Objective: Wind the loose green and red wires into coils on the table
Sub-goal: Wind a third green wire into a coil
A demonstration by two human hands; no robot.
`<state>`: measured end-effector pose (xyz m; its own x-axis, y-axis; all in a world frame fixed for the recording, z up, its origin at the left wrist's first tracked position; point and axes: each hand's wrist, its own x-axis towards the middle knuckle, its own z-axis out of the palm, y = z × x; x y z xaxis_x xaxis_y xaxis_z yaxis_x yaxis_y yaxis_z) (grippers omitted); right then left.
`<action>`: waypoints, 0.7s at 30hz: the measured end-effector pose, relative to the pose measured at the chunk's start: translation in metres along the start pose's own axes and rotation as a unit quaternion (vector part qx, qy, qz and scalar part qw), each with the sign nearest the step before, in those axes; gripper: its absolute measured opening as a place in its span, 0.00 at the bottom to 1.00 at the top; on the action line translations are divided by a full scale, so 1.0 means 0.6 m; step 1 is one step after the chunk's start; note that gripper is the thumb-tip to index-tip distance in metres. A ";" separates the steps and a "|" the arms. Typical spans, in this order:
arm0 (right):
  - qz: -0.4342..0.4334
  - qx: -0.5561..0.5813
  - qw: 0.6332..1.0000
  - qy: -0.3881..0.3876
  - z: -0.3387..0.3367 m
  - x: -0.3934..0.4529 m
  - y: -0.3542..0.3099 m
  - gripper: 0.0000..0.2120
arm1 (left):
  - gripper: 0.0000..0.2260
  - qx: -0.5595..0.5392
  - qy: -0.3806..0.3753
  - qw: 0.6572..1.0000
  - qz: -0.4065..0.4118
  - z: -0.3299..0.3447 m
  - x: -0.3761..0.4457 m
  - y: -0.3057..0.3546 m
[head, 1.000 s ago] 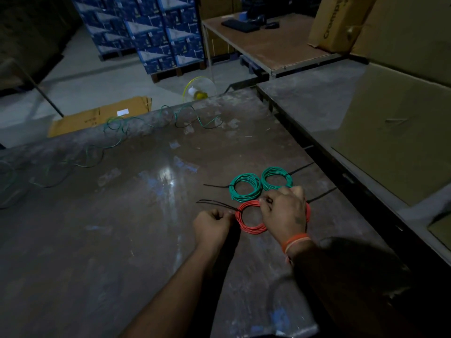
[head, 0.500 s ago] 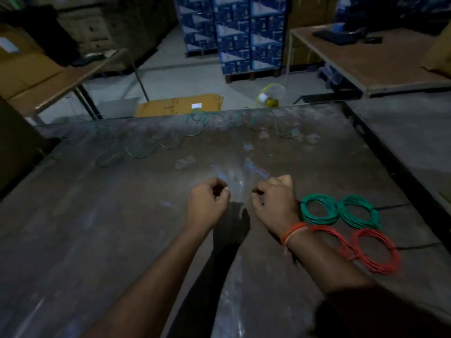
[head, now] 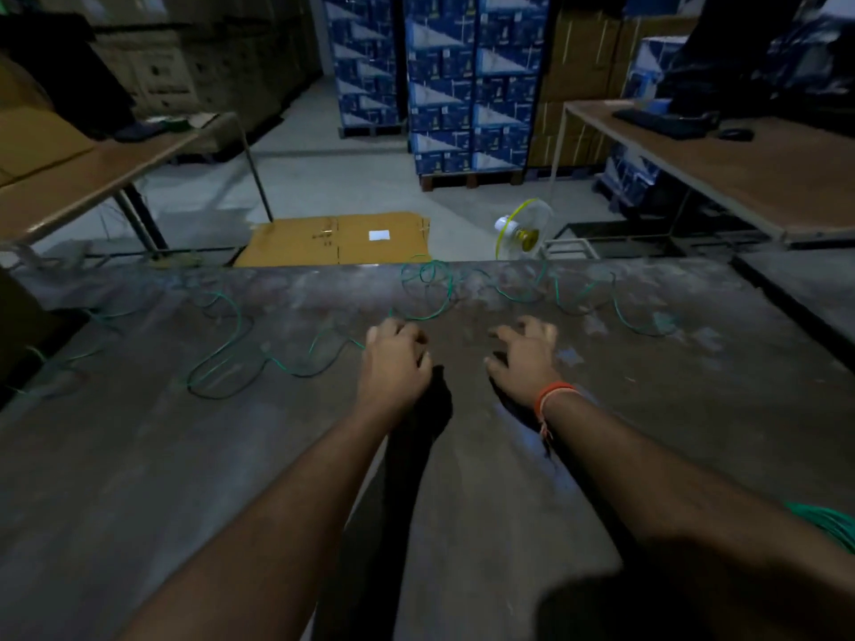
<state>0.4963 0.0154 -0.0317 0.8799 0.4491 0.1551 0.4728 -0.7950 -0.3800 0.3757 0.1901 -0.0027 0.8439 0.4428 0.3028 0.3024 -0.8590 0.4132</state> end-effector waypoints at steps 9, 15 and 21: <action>0.164 0.110 0.980 -0.017 -0.009 0.217 0.015 0.33 | 0.16 0.012 -0.037 0.999 -0.019 0.080 0.147 -0.100; 0.192 0.402 0.895 -0.009 0.013 0.189 0.031 0.26 | 0.06 -0.028 0.000 0.999 -0.019 0.091 0.124 -0.125; 0.161 0.551 0.818 -0.019 0.011 -0.054 0.000 0.07 | 0.12 -0.052 0.012 0.997 -0.059 0.015 -0.037 -0.096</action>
<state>0.4674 0.0037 -0.0429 0.9383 0.3182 -0.1352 -0.1317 -0.0325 -0.9908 0.3436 0.2275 -0.0410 0.7942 0.5458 0.2671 0.3499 -0.7702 0.5333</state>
